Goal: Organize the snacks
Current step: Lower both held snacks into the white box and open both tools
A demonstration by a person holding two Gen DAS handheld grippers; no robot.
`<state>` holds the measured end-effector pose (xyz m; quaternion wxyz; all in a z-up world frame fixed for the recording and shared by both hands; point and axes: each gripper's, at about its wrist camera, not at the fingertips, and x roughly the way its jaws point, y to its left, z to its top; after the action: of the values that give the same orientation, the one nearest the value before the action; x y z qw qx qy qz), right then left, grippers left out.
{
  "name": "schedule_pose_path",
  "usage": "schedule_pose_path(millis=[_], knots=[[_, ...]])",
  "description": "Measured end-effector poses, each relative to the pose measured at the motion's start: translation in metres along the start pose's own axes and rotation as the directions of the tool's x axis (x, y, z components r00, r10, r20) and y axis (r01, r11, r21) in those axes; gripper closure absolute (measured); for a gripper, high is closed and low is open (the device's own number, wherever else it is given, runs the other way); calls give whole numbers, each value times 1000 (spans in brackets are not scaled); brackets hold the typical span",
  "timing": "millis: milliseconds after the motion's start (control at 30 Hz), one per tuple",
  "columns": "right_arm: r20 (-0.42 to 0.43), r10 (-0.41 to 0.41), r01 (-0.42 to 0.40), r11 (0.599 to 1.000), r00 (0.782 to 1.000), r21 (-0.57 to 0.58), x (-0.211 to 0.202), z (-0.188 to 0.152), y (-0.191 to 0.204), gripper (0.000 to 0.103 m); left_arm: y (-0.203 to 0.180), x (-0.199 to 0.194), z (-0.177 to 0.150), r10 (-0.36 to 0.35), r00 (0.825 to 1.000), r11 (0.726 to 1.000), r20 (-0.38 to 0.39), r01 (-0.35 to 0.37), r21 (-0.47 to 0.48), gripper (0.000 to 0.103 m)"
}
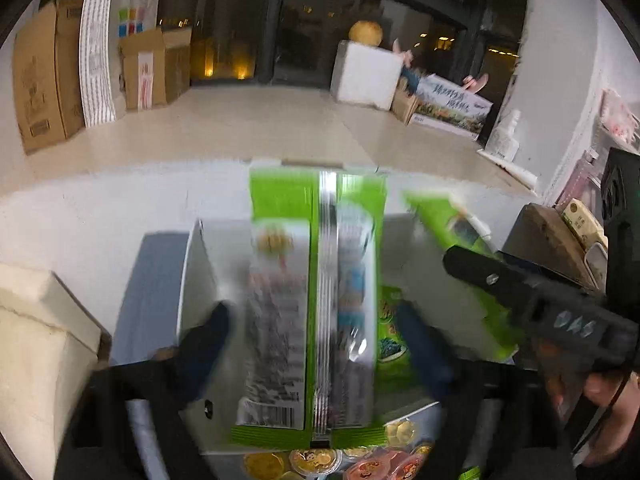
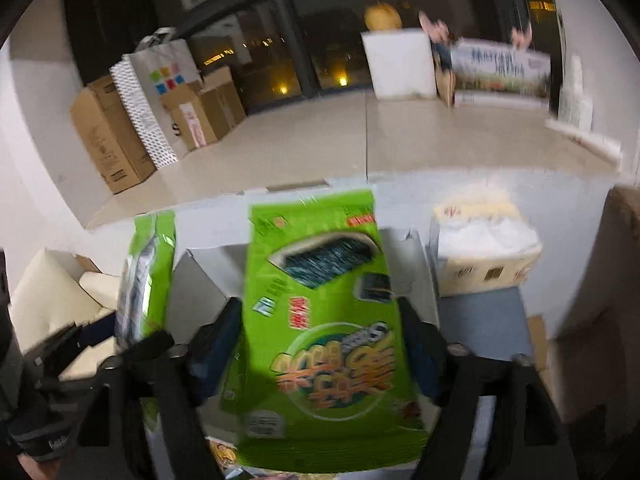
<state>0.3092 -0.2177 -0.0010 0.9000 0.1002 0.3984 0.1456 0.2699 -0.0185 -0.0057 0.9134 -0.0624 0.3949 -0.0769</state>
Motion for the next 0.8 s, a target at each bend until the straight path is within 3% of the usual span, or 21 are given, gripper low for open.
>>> schedule_pose_path(millis=[67,133,267,433,533,667,733,800], knots=[[0,20,-20,999,1000,31,2,-3,-5,10,5,3,-4,-2,1000,1000,-12,2,-9,0],[18,0,0,1000,1000,16,-1,-7,-5,0,6,4,-8,10,1000,1000,-20,-10,1,0],[35,3,-2,1000,999,-15,-10,-10,-1,0,7,2,-11,38,999,999,-21,-38,27,0],[123,20,-11,997,992,-76,-46,-21,11,0,8,-20,-17,52,999,997,2,-52,58,0],[171,40,-23,994,984,-103,-69,-37,16,0,5,-52,-40,56,998,994,43,-60,94,0],[129,61,-49,994,990,-95,-93,-77,16,0,1,-87,-83,44,996,990,76,-54,129,0],[91,41,-34,997,995,-73,-102,-107,14,0,1,-96,-113,37,997,990,66,-46,135,0],[52,-33,34,999,998,-26,-109,-144,11,0,4,-97,-141,34,999,990,40,-39,137,0]])
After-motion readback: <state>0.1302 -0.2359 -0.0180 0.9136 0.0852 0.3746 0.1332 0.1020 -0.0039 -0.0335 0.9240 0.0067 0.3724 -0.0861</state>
